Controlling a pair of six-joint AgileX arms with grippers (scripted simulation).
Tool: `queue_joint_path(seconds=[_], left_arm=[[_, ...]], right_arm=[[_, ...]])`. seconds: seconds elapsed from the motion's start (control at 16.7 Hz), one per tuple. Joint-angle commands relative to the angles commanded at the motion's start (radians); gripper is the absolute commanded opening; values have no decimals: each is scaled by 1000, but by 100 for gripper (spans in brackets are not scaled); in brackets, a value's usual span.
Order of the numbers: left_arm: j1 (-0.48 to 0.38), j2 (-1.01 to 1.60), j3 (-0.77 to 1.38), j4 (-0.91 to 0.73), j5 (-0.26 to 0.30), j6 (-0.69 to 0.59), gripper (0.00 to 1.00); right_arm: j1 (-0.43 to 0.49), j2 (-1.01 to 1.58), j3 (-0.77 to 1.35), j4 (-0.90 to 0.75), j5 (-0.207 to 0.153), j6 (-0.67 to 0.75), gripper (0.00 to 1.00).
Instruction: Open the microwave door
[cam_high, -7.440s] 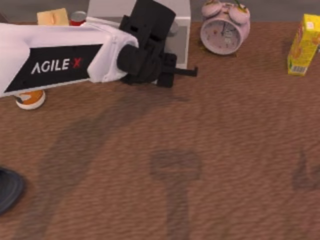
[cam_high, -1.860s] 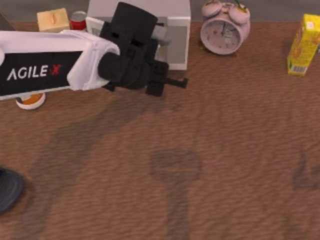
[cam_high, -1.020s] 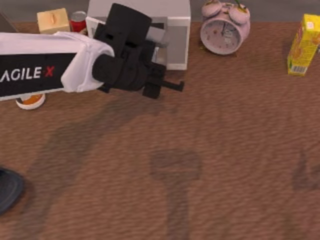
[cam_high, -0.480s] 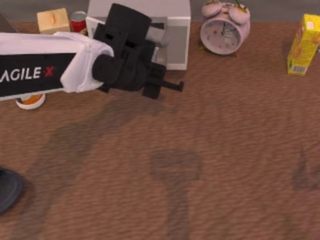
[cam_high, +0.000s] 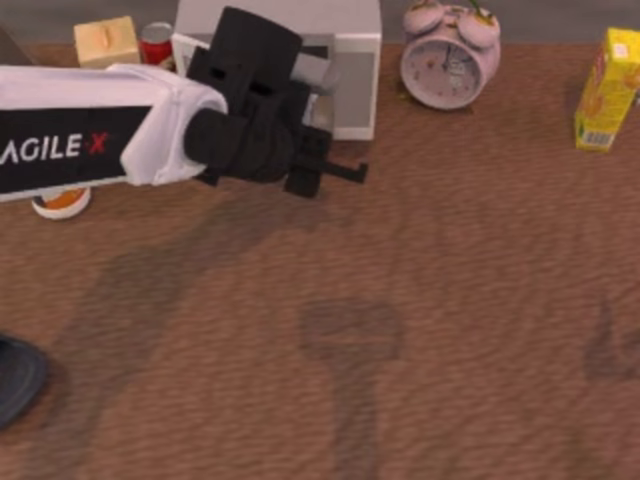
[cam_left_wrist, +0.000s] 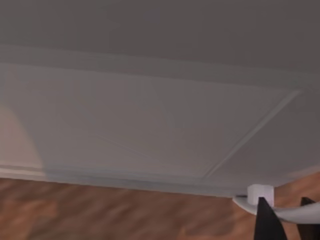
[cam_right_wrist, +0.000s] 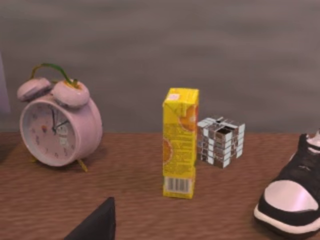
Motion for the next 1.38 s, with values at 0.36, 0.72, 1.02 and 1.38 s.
queue_joint_path(seconds=[0.36,0.72,1.02,1.38], left_arm=[[0,0,0,0,0,0,0],[10,-20,-24,9,32,34,0],[16,-23,-33,10,39,45,0],[16,-23,-33,10,39,45,0]], right_arm=[[0,0,0,0,0,0,100],[0,0,0,0,0,0,100],[0,0,0,0,0,0,100],[0,0,0,0,0,0,100]])
